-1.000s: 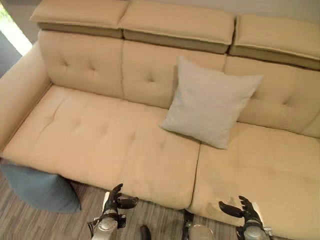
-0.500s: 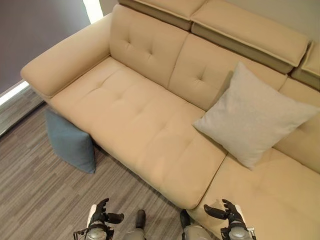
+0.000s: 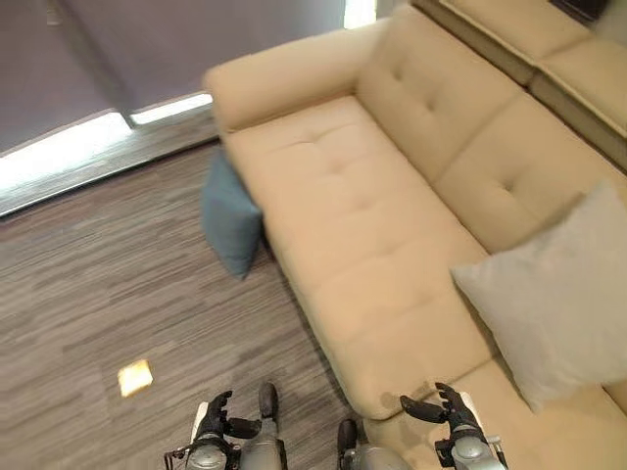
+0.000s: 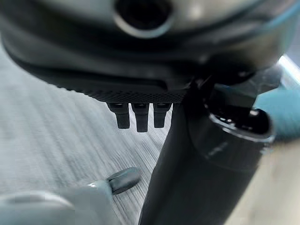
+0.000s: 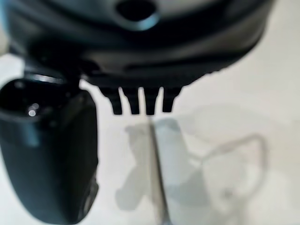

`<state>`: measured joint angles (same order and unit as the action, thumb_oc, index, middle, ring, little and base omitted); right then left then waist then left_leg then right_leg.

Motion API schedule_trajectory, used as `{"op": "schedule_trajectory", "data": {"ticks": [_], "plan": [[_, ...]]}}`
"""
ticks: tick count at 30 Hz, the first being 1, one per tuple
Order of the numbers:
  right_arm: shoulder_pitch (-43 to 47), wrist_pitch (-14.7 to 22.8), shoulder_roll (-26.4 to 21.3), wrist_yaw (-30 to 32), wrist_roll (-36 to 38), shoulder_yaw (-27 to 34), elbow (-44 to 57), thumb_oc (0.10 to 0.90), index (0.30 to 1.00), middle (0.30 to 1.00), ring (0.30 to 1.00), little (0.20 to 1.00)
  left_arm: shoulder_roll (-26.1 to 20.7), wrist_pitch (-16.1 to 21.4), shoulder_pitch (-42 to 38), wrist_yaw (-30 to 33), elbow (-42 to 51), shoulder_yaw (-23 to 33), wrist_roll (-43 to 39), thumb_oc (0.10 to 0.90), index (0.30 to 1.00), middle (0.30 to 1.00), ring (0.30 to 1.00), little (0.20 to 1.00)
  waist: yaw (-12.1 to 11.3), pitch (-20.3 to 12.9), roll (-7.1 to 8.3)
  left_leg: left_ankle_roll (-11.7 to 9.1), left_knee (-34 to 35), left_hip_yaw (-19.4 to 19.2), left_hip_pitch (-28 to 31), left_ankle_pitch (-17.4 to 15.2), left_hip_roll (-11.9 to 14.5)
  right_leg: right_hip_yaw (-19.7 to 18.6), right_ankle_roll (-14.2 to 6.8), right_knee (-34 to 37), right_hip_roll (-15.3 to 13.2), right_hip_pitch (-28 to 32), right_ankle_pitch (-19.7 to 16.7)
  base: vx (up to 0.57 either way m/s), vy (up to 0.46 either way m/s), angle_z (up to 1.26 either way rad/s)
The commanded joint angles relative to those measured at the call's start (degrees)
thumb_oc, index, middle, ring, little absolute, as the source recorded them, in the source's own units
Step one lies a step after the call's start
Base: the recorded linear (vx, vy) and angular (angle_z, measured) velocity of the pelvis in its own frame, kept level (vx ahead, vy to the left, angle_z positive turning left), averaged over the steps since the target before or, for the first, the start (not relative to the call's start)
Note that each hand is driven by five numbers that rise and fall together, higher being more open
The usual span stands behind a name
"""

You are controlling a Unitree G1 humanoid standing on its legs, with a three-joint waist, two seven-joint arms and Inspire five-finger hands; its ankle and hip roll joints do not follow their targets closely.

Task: Pick up all the scattered cushions and arrange them neatly on the sofa.

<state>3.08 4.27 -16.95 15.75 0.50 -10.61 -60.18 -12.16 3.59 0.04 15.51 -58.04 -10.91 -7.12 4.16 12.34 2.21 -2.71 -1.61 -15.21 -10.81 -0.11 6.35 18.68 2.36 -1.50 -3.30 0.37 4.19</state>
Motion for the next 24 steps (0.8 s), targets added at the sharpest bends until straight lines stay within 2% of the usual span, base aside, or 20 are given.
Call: {"op": "schedule_trajectory", "data": {"ticks": [1, 4, 7, 8, 9, 10, 11, 12, 13, 14, 15, 16, 17, 18, 19, 20, 21, 22, 24], "plan": [[0.4, 0.4, -1.1, 1.5, -1.6, 0.5, 1.4, 0.8, 0.9, 0.9, 0.9, 0.9, -2.8, 1.0, 0.5, 0.3, -0.5, 1.4, 2.1, 0.8, 0.9, 0.9, 0.9, 0.9, 0.3, -1.4, 0.83, 0.5, 3.4, 1.3, 2.9, 1.7, -1.8, -5.7, -7.3, 0.8, -1.9, -1.8, 1.4, 0.11, 0.123, 0.71], [0.8, 0.1, -0.8, 1.4, -2.2, 0.2, 1.8, 0.8, 0.9, 0.9, 0.9, 0.9, -2.9, 0.8, 0.6, 0.3, -1.3, 1.9, 2.2, 0.8, 0.9, 0.9, 0.9, 0.9, -0.2, -1.7, 1.53, 0.9, 2.7, 1.7, 2.8, 1.0, -2.3, -4.7, -7.7, 0.5, -2.8, -1.1, 1.6, 0.12, 0.128, 0.38], [1.0, 0.0, -0.2, 1.1, -3.2, -0.2, 2.5, 0.8, 0.9, 0.9, 0.9, 0.9, -2.9, 0.7, 1.3, 0.3, -2.3, 3.1, 1.8, 0.8, 0.9, 0.9, 0.9, 0.9, -1.5, -2.1, 2.2, 2.4, 1.1, 3.6, 2.9, -1.0, -4.1, -4.5, -8.2, -2.9, -4.6, -0.6, 2.7, 0.13, 0.182, 0.22], [0.9, -0.2, -0.1, 0.9, -3.3, -0.1, 2.7, 0.8, 0.9, 0.9, 0.9, 0.9, -3.1, 0.5, 1.4, 0.2, -2.4, 3.4, 1.6, 0.8, 0.9, 0.9, 0.9, 0.9, -1.8, -2.2, 2.29, 3.0, 0.9, 4.1, 3.3, -1.5, -4.7, -4.3, -8.4, -5.1, -5.5, -0.7, 3.0, 0.23, 0.335, 0.33], [0.7, -0.4, 0.5, 0.5, -3.3, -0.2, 3.2, 0.8, 0.9, 0.9, 0.9, 0.9, -3.7, 0.4, 1.3, 0.3, -2.8, 4.3, 1.3, 0.8, 0.9, 0.9, 0.9, 0.9, -2.1, -2.0, 2.28, 4.4, 0.8, 5.5, 4.8, -2.5, -6.4, -4.8, -8.6, -13.6, -7.7, -2.5, 2.4, 0.18, 0.268, 0.39], [0.7, -0.4, 0.5, 0.5, -3.3, -0.2, 3.2, 0.8, 0.9, 0.9, 0.9, 0.9, -3.7, 0.4, 1.3, 0.3, -2.8, 4.3, 1.3, 0.8, 0.9, 0.9, 0.9, 0.9, -2.1, -2.0, 2.29, 4.4, 0.8, 5.5, 4.8, -2.5, -6.4, -4.8, -8.6, -13.6, -7.7, -2.5, 2.4, 0.2, 0.313, 0.55], [1.0, -0.9, 0.9, 0.4, -3.2, -0.8, 3.8, 0.8, 0.9, 0.9, 0.9, 0.9, -4.7, 0.2, 0.9, 0.6, -2.2, 4.6, 1.2, 0.8, 0.9, 0.9, 0.9, 0.9, -1.8, -1.0, 2.14, 5.4, 1.1, 7.0, 6.1, -2.7, -7.4, -7.1, -8.5, -21.8, -8.7, -5.5, -1.4, 0.08, 0.136, 0.48], [1.0, -0.9, 0.9, 0.4, -3.2, -0.8, 3.8, 0.8, 0.9, 0.9, 0.9, 0.9, -4.7, 0.2, 0.9, 0.6, -2.2, 4.6, 1.2, 0.8, 0.9, 0.9, 0.9, 0.9, -1.9, -1.1, 2.17, 5.5, 1.1, 7.0, 6.1, -2.7, -7.4, -7.2, -8.5, -21.9, -8.8, -5.6, -1.4, 0.19, 0.227, 0.46], [0.9, -0.5, 1.3, 0.5, -2.8, -1.0, 4.4, 0.8, 0.9, 0.9, 0.9, 0.9, -5.4, 0.4, 0.3, 0.9, -1.4, 4.8, 0.9, 0.8, 0.9, 0.9, 0.9, 0.9, -1.5, -0.5, 1.5, 5.7, 2.1, 8.3, 7.8, -2.9, -7.5, -10.1, -8.1, -26.2, -6.9, -8.5, -1.4, 0.18, 0.113, 0.41], [0.8, -0.6, 1.3, 0.5, -2.7, -1.0, 4.5, 0.8, 0.9, 0.9, 0.9, 0.9, -5.5, 0.5, 0.2, 0.8, -0.5, 4.5, 0.8, 0.8, 0.9, 0.9, 0.9, 0.9, -1.3, -0.5, 1.25, 5.7, 2.5, 9.2, 8.7, -3.0, -7.6, -11.5, -7.6, -26.3, -5.3, -9.7, -0.7, 0.18, 0.113, 0.41], [0.8, -0.6, 1.3, 0.5, -2.7, -1.0, 4.5, 0.8, 0.9, 0.9, 0.9, 0.9, -5.5, 0.5, 0.2, 0.8, -0.5, 4.5, 0.8, 0.8, 0.9, 0.9, 0.9, 0.9, -1.3, -0.6, 1.23, 5.7, 2.5, 9.2, 8.7, -3.1, -7.6, -11.5, -7.6, -26.3, -5.3, -9.7, -0.7, 0.23, 0.039, 0.75], [1.0, -0.7, 1.2, 0.5, -2.4, -1.2, 3.7, 0.8, 0.9, 0.9, 0.9, 0.9, -5.4, 0.6, 0.0, 0.5, 0.5, 3.9, 0.7, 0.8, 0.9, 0.9, 0.9, 0.9, -0.7, -0.3, 1.35, 5.7, 3.0, 11.2, 10.4, -3.6, -8.3, -12.5, -7.1, -23.4, -2.7, -10.9, 1.4, 0.16, 0.017, 0.58], [1.0, -0.7, 1.2, 0.5, -2.4, -1.2, 3.7, 0.8, 0.9, 0.9, 0.9, 0.9, -5.4, 0.6, 0.0, 0.5, 0.5, 3.9, 0.7, 0.8, 0.9, 0.9, 0.9, 0.9, -0.7, -0.4, 1.25, 5.6, 3.0, 11.2, 10.2, -3.5, -8.2, -12.5, -7.1, -23.1, -2.5, -10.9, 1.2, 0.31, 0.012, 0.69], [1.5, -0.9, 1.1, 0.3, -2.3, -1.5, 2.8, 0.8, 0.9, 0.9, 0.9, 0.9, -5.4, 0.5, -0.3, 0.2, 0.5, 3.3, 0.6, 0.8, 0.9, 0.9, 0.9, 0.9, -0.2, -0.4, 1.78, 5.8, 3.0, 12.9, 11.2, -4.4, -9.1, -12.8, -7.0, -18.0, -0.4, -12.7, 0.4, 0.23, -0.018, 0.37], [1.6, -1.1, 1.1, 0.2, -2.2, -1.7, 2.5, 0.8, 0.9, 0.9, 0.9, 0.9, -5.4, 0.3, -0.4, 0.0, 0.4, 3.2, 0.7, 0.8, 0.9, 0.9, 0.9, 0.9, 0.2, -0.4, 2.22, 5.7, 2.8, 13.8, 11.7, -4.9, -9.7, -13.4, -7.5, -15.0, 0.5, -13.6, -0.6, 0.23, -0.018, 0.39], [1.6, -1.1, 1.1, 0.2, -2.2, -1.7, 2.4, 0.8, 0.9, 0.9, 0.9, 0.9, -5.4, 0.3, -0.4, 0.0, 0.4, 3.2, 0.7, 0.8, 0.9, 0.9, 0.9, 0.9, 0.2, -0.3, 2.15, 5.7, 2.8, 13.9, 11.8, -5.0, -9.6, -13.3, -7.4, -14.9, 0.6, -13.3, -0.6, 0.16, -0.021, 0.43], [1.5, -1.1, 1.0, 0.2, -2.2, -1.7, 2.2, 0.8, 0.9, 0.9, 0.9, 0.9, -5.5, 0.2, -0.6, 0.0, 0.1, 3.2, 0.7, 0.8, 0.9, 0.9, 0.9, 0.9, 0.7, -0.1, 2.52, 5.7, 2.6, 15.1, 12.5, -5.4, -10.2, -14.2, -7.8, -12.4, 1.8, -14.5, -1.9, 0.29, -0.025, 0.39], [1.1, -1.6, 0.6, 0.2, -2.5, -1.8, 2.5, 0.8, 0.9, 0.9, 0.9, 0.9, -5.5, 0.0, -0.9, -0.3, -0.6, 3.3, 1.0, 0.8, 0.9, 0.9, 0.9, 0.9, 1.5, 0.1, 3.28, 5.4, 2.6, 17.8, 14.0, -6.3, -11.6, -15.5, -8.8, -7.8, 3.4, -16.6, -4.5, 0.36, -0.035, 0.42], [0.4, -1.5, 0.4, 0.3, -2.8, -1.9, 2.9, 0.8, 0.9, 0.9, 0.9, 0.9, -5.0, 0.2, -1.1, -0.2, -1.6, 3.3, 1.0, 0.8, 0.9, 0.9, 0.9, 0.9, 1.9, 0.1, 3.81, 5.1, 2.2, 19.6, 15.0, -7.3, -12.8, -14.6, -8.6, -5.2, 3.1, -15.5, -5.2, 0.27, -0.04, 0.64]]}}
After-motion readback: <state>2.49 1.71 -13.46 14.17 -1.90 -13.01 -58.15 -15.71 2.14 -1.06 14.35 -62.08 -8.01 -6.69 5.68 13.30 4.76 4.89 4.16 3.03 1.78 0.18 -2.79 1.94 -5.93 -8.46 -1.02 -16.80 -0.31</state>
